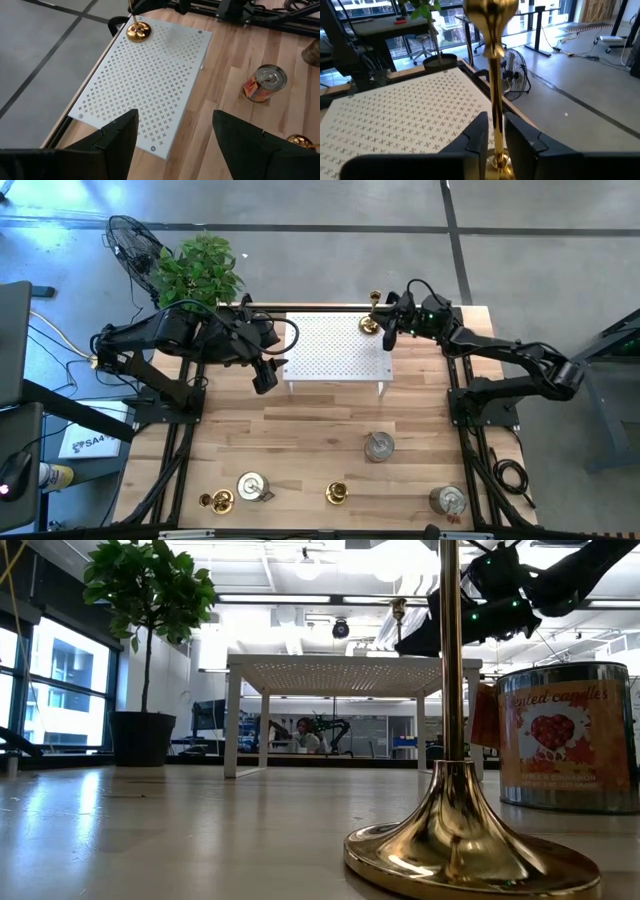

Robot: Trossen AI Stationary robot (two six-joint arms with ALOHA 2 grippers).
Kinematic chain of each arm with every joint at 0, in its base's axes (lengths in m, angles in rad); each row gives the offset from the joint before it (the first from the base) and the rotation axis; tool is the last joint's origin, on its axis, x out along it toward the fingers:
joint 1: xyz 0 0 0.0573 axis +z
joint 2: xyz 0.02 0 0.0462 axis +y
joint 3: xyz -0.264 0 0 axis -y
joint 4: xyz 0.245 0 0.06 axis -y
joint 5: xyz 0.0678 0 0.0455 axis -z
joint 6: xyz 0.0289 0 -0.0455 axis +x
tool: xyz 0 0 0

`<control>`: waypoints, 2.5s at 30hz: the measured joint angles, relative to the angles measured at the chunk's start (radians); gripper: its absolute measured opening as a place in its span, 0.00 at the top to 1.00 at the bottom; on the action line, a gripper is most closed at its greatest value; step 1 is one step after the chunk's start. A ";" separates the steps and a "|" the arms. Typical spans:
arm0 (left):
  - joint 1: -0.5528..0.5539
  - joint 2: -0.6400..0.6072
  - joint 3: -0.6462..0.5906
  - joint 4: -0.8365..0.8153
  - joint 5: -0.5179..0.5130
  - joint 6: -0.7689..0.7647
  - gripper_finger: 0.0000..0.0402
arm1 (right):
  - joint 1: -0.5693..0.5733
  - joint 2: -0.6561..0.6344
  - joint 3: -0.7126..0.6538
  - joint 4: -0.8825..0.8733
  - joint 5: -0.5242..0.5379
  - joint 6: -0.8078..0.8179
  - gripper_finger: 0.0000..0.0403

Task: Pick & Place candle stick holders
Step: Put the top silver scented candle on the shelf

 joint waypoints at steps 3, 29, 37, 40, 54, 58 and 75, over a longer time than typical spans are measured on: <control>0.000 0.000 0.000 0.000 0.000 0.000 0.38 | 0.000 0.000 0.000 0.003 0.000 0.042 0.80; 0.000 0.000 0.000 -0.023 0.003 0.000 0.38 | 0.002 -0.200 0.002 -0.200 0.083 0.125 0.37; 0.000 0.000 0.000 -0.030 0.002 0.000 0.38 | 0.039 -0.408 0.002 -0.468 0.079 0.121 0.36; 0.000 0.000 0.000 -0.030 0.001 0.000 0.38 | 0.064 -0.475 0.002 -0.515 0.074 0.152 0.36; 0.000 0.000 0.000 -0.029 0.016 -0.004 0.38 | 0.200 -0.610 0.003 -0.590 0.052 0.260 0.36; 0.000 0.008 0.001 -0.030 0.056 -0.028 0.38 | 0.266 -0.610 0.003 -0.587 0.092 0.262 0.36; 0.000 0.066 -0.001 -0.038 0.100 -0.030 0.38 | 0.539 -0.613 0.074 -0.718 0.203 0.252 0.36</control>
